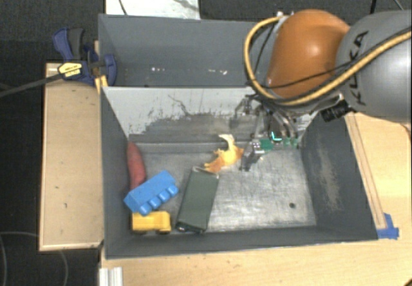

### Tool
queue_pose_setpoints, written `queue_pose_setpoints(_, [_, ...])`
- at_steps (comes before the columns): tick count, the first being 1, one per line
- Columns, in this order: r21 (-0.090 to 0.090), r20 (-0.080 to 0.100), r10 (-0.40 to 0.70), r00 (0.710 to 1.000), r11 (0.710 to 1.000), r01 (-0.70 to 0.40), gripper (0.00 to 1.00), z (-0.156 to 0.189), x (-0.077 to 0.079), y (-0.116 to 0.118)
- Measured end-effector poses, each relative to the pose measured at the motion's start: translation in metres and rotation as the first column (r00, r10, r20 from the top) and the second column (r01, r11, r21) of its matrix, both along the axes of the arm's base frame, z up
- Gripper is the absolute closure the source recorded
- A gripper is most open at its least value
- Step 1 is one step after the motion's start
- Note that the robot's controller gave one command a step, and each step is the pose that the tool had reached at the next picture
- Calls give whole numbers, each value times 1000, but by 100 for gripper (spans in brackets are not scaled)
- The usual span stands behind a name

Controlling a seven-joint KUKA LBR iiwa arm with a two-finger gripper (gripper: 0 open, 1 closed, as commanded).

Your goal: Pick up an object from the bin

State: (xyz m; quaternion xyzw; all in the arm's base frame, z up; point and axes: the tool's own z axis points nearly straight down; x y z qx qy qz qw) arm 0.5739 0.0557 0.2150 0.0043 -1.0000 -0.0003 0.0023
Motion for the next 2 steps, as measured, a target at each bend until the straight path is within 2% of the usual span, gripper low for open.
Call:
queue_pose_setpoints(1, [1,8,-1,1000,1000,1,0,4,2,0])
queue_pose_setpoints(2, [-1,13,74,997,997,-74,0,-27,-7,17])
